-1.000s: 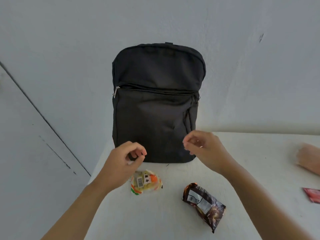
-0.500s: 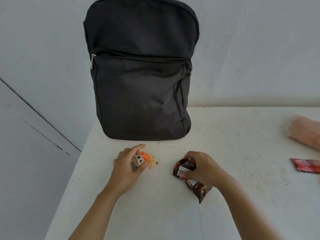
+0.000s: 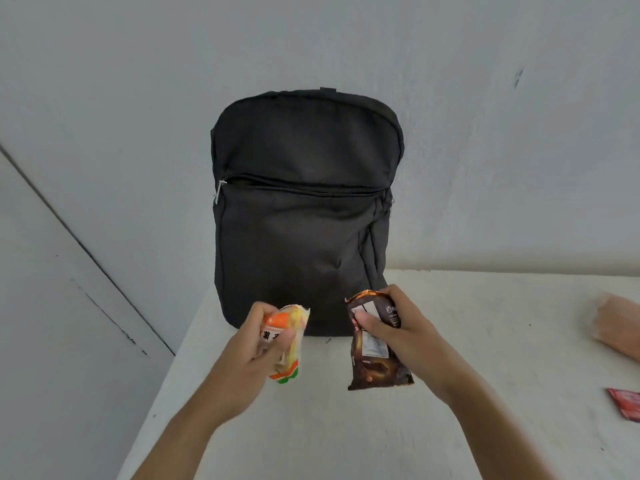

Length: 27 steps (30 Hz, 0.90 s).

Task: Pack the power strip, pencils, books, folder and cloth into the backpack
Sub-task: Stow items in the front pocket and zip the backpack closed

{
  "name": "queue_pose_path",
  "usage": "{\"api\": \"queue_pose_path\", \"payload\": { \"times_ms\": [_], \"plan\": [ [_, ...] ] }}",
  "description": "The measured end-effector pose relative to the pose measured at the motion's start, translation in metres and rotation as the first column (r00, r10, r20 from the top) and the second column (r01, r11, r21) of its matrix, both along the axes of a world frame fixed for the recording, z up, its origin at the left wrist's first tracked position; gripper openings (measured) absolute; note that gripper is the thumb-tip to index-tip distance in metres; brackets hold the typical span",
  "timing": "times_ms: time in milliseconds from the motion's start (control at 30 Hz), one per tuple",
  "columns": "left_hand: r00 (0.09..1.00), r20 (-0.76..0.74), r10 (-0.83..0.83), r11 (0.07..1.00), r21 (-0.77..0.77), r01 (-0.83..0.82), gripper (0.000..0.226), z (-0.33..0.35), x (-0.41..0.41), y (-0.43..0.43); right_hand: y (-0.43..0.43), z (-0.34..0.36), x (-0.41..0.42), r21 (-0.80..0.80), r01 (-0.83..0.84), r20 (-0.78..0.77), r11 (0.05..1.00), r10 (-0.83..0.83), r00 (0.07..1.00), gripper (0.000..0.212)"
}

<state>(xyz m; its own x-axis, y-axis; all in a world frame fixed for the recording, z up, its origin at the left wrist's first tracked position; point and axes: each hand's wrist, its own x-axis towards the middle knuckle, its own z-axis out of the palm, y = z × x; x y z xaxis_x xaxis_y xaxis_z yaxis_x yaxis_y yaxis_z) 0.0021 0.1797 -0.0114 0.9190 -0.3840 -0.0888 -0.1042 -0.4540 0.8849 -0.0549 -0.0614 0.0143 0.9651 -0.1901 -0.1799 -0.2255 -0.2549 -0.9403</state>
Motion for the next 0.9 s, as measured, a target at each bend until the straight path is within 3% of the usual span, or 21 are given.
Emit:
{"api": "queue_pose_path", "payload": {
  "times_ms": [133,233,333,467,567,633,700,767,833,900],
  "plan": [
    [0.985,0.168,0.05,0.986,-0.165,-0.022,0.041,0.073,0.023,-0.001,0.005,0.072,0.026,0.135,0.053,0.223,0.99,-0.082,0.971,0.02],
    [0.931,0.336,0.142,0.939,-0.342,-0.02,0.038,0.126,0.041,-0.007,0.005,0.114,0.047,0.249,-0.009,0.381,0.968,-0.09,0.92,0.039],
    [0.892,0.441,0.101,0.905,-0.413,0.102,0.016,0.165,0.067,-0.019,0.009,0.147,0.075,0.198,-0.006,0.52,0.98,-0.099,0.848,0.043],
    [0.78,0.625,-0.044,0.974,-0.148,0.173,0.041,0.187,0.105,-0.04,0.017,0.157,0.118,0.032,0.116,0.665,0.993,-0.108,0.739,0.046],
    [0.726,0.683,-0.082,0.992,-0.014,0.125,0.049,0.171,0.125,-0.042,0.01,0.135,0.137,-0.13,0.152,0.638,0.98,-0.035,0.769,0.047],
    [0.713,0.675,-0.187,0.982,0.147,0.119,0.042,0.158,0.134,-0.037,0.002,0.121,0.14,-0.272,0.112,0.6,0.956,0.078,0.796,0.042],
    [0.697,0.618,-0.364,0.915,0.378,0.143,0.031,0.153,0.141,-0.03,-0.005,0.114,0.141,-0.447,0.007,0.499,0.895,0.243,0.832,0.034],
    [0.723,0.503,-0.474,0.831,0.527,0.178,0.022,0.165,0.146,-0.026,-0.009,0.119,0.142,-0.519,-0.118,0.344,0.846,0.333,0.878,0.031],
    [0.762,0.404,-0.505,0.772,0.606,0.191,0.015,0.183,0.149,-0.022,-0.011,0.131,0.142,-0.533,-0.235,0.203,0.813,0.392,0.897,0.029],
    [0.794,0.335,-0.507,0.708,0.688,0.162,0.018,0.194,0.15,-0.022,-0.009,0.143,0.141,-0.65,-0.32,0.061,0.689,0.468,0.882,0.026]
  ]
}}
